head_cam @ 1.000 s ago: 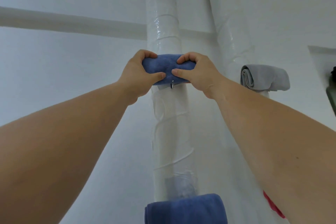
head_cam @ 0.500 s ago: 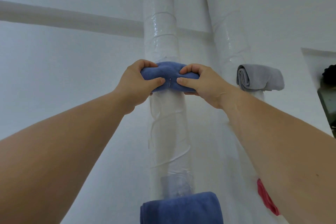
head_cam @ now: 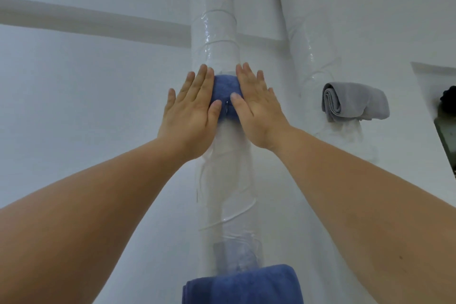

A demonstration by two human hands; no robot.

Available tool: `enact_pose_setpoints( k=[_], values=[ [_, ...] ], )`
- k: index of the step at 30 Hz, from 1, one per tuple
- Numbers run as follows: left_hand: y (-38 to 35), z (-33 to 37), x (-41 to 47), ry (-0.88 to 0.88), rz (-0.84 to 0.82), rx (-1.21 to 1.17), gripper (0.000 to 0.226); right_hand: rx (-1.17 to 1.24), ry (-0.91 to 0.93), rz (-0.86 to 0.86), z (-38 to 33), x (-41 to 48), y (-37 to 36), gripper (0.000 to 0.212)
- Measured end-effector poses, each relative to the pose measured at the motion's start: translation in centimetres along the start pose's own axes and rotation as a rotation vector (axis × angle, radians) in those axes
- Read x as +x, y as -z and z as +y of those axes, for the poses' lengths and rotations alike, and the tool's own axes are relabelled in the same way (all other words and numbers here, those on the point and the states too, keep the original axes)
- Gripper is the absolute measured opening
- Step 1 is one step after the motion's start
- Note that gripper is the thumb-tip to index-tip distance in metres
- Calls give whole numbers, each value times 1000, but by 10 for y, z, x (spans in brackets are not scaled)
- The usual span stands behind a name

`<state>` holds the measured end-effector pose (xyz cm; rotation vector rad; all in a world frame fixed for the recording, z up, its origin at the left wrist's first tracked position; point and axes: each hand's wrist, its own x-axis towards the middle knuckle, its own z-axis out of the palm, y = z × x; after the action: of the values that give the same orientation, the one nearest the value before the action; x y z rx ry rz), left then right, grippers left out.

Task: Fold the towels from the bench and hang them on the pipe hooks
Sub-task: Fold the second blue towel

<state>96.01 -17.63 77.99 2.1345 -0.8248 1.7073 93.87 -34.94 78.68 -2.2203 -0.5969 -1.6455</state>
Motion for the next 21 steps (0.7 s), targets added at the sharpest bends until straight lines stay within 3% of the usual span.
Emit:
enact_pose_setpoints(
  k=[5, 10, 16, 21],
  values=[
    [-15, -5, 2, -21, 83, -117, 61, 255, 12, 138, 9, 3, -21, 57],
    [-27, -11, 4, -60, 160, -175, 69, 335, 51, 260, 13, 6, -35, 58],
    [-27, -12, 3, -66, 148, -180, 68, 244, 44, 253, 14, 5, -35, 60],
    [-11, -7, 2, -16, 14, -34, 64, 35, -47, 118, 7, 0, -17, 63]
  ],
)
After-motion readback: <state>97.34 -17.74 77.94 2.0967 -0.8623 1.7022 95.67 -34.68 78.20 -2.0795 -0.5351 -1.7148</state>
